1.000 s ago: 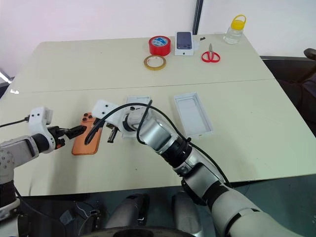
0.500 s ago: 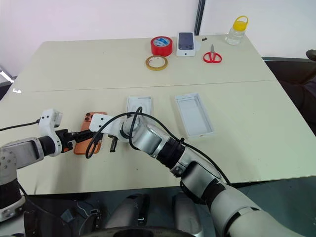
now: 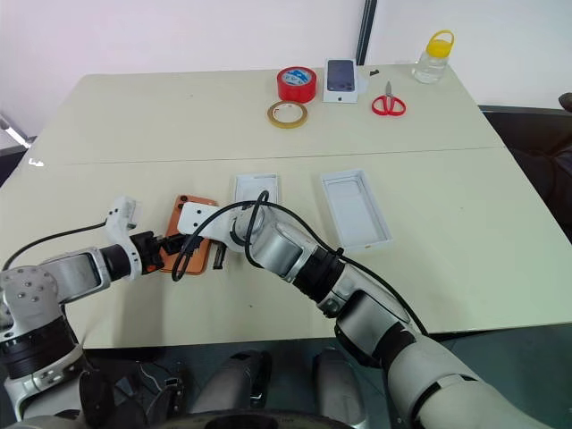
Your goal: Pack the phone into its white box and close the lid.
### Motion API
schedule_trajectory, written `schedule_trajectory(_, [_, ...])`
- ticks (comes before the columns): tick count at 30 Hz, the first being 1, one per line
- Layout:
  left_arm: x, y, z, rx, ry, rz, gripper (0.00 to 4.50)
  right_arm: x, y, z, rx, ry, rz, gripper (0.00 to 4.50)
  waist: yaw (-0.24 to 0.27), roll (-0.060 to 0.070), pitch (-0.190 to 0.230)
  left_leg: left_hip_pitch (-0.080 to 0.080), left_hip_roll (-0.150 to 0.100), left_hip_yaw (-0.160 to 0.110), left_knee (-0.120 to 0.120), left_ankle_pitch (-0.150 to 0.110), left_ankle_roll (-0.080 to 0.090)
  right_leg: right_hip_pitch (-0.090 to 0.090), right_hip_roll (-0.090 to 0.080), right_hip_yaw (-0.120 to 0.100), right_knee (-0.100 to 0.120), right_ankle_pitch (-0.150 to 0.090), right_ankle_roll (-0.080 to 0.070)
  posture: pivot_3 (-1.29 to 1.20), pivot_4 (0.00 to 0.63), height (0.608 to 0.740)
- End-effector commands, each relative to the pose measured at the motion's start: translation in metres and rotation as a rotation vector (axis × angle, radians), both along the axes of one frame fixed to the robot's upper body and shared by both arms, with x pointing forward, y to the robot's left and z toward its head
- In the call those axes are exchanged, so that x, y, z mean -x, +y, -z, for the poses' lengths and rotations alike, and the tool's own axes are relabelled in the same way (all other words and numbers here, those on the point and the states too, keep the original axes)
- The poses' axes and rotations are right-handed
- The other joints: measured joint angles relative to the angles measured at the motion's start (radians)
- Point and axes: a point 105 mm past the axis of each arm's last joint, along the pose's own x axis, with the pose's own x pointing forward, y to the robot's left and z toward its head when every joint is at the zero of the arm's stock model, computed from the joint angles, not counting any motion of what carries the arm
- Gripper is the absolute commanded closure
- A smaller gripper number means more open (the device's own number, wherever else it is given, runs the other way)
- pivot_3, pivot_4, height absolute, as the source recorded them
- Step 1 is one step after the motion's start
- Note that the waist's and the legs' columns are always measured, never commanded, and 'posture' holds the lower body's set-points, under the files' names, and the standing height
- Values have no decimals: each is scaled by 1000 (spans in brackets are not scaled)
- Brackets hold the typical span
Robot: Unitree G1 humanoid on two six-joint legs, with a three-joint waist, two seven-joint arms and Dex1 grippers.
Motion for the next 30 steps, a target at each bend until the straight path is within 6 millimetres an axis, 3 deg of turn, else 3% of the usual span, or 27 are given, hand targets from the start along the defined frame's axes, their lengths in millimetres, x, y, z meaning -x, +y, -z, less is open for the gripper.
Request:
schedule_trajectory(1, [3, -7, 0, 38, 20, 37, 0, 3, 4, -6, -26, -19, -16, 4475, -3, 0, 0, 0, 0, 0, 0, 0, 0, 0, 0, 0, 0, 0, 0, 0, 150, 740])
schedule_trajectory(17, [-1, 21, -5, 110, 20, -100, 0, -1, 2, -15, -38, -58, -16, 4475, -12, 0, 0, 0, 1, 0, 0, 0, 0, 0, 1, 0, 1, 0, 0, 0, 150, 740])
schedule_trajectory(20, [-1, 23, -6, 144, 19, -117, 796, -2, 1, -16, -39, -62, -14, 4500, -12, 0, 0, 0, 1, 0, 0, 0, 0, 0, 1, 0, 1, 0, 0, 0, 150, 740])
schedule_trajectory(25, [-1, 23, -5, 143, 23, -131, 3236, -2, 0, -20, -46, -71, -15, 4500, -11, 0, 0, 0, 1, 0, 0, 0, 0, 0, 1, 0, 1, 0, 0, 0, 150, 740])
schedule_trajectory(30, [0, 24, -3, 182, 30, -162, 3236, -2, -4, -30, -64, -88, -14, 4500, -10, 0, 0, -1, 1, 0, 0, 0, 0, 0, 1, 0, 1, 0, 0, 0, 150, 740])
